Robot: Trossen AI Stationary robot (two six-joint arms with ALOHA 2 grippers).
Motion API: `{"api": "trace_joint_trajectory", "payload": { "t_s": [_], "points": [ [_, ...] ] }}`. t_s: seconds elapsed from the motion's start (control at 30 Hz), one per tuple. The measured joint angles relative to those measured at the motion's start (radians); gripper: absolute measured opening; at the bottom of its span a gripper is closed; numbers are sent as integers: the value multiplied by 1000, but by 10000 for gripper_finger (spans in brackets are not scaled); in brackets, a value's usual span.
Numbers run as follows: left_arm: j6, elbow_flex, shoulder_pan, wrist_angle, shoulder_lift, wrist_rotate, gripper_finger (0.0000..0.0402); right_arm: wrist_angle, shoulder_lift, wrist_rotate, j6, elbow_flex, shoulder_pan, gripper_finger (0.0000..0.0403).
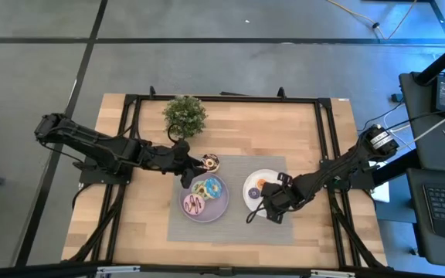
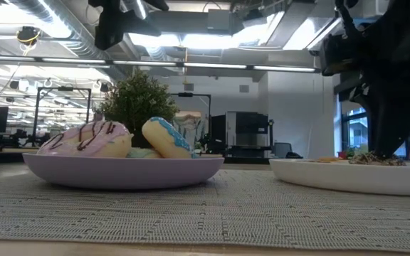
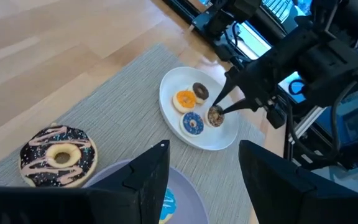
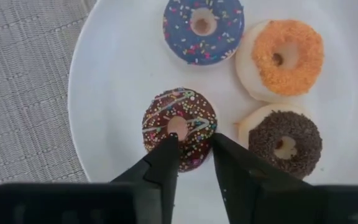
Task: Pick & Place donuts
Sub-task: Put the small brown donut on the white plate, then put the large black donut on the purple plate
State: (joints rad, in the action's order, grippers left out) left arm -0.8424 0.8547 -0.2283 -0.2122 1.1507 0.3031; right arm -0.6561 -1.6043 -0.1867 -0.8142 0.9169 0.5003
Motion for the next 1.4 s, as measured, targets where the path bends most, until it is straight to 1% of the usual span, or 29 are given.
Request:
{"api": "trace_joint_trajectory", "payload": {
  "t_s": [0.13,0.23,0.4,0.5,0.57,0.63,0.7,0.77,0.83,0.9,1.0,1.07,1.13,1.23,1.3,1.4],
  "points": [
    [14,0,0,2,0,0,190,-41,1,6,-21,4,-2,123],
    [14,0,0,15,3,0,192,-82,8,21,-20,23,-5,126],
    [30,0,6,42,11,-5,193,-103,73,23,7,58,-17,127],
    [60,2,47,57,28,-67,189,-109,146,23,10,60,-40,127],
    [59,2,99,47,55,-154,186,-119,197,23,20,60,-63,127],
    [57,4,161,51,98,-241,185,-120,248,22,38,60,-91,127],
    [89,20,210,20,150,-275,184,-121,293,7,59,60,-124,127],
    [148,48,240,-6,209,-251,184,-124,331,-23,65,60,-152,127],
    [189,88,258,-49,257,-204,184,-125,360,-51,69,60,-175,127],
    [186,141,267,-130,302,-163,184,-127,380,-57,82,60,-195,127],
    [155,212,283,-289,365,-133,184,-131,391,-57,91,60,-216,127],
    [145,245,285,-342,408,-105,184,-132,391,-57,104,60,-229,127],
    [113,253,291,-385,440,-89,184,-132,387,-57,113,60,-238,127],
    [24,254,304,-383,488,-109,184,-130,385,-57,117,60,-250,127],
    [-32,255,317,-383,520,-142,183,-126,385,-57,119,60,-256,127],
    [-66,255,326,-391,567,-192,178,-126,385,-57,120,60,-257,127]
  ]
}}
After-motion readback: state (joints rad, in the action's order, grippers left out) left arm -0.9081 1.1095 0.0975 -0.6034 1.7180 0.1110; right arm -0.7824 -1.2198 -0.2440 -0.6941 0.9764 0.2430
